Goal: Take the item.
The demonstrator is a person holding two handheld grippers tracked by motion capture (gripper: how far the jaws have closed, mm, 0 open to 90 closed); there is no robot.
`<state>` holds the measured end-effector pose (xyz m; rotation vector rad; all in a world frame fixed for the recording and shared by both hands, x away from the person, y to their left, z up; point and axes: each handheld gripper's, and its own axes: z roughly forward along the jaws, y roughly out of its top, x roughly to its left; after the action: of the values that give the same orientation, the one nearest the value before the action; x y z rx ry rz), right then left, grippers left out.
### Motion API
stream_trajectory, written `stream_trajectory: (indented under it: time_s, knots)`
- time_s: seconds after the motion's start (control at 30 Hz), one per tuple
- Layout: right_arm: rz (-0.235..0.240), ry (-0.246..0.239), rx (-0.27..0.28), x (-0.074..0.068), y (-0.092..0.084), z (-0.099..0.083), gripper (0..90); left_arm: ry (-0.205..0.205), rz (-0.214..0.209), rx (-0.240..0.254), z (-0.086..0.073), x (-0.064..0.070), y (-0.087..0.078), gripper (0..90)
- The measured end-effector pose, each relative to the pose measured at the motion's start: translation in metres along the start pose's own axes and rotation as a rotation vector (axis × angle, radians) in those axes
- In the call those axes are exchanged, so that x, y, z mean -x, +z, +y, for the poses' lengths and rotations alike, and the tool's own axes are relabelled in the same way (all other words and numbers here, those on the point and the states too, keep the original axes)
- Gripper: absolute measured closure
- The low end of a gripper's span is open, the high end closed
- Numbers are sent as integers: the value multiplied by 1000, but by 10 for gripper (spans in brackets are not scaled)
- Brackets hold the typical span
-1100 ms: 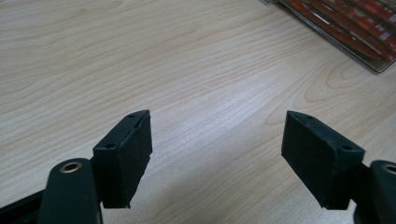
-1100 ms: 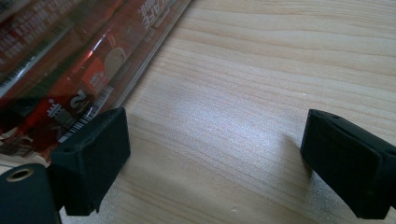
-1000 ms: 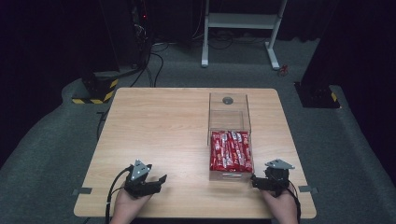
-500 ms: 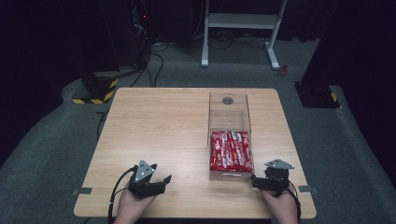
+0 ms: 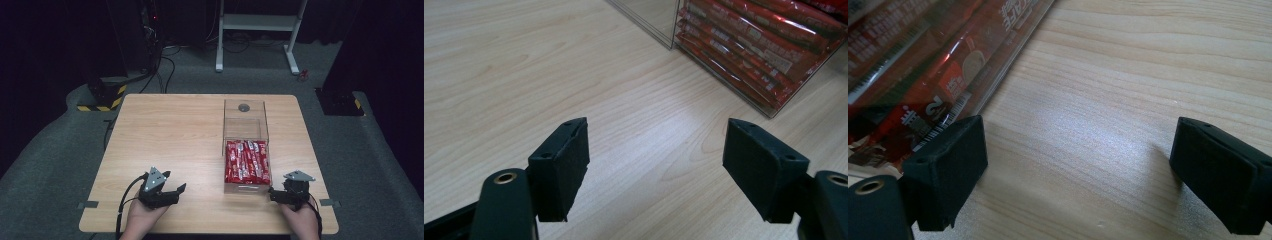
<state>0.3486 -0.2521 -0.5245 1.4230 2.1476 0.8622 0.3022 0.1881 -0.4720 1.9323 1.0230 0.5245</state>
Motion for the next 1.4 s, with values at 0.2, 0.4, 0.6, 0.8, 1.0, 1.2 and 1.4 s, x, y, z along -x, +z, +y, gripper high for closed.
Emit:
stream_trajectory:
  time_s: [0.2,0.4,0.6,0.8,1.0,1.2,1.4]
  knots:
    - [1,-2,0,0,0,0,80,6,-5,26,10,1,-2,271]
    - [1,-4,1,0,0,0,81,11,-22,40,17,6,-2,271]
    - [1,-5,1,0,0,0,80,19,-43,50,24,12,2,271]
    - [2,-5,1,0,0,0,81,20,-57,56,28,16,4,271]
    - [3,-6,1,0,0,0,81,23,-78,63,34,23,8,276]
    - [3,-6,1,0,0,0,80,28,-89,64,37,27,11,278]
    - [3,-7,1,0,0,0,81,31,-109,68,42,32,16,281]
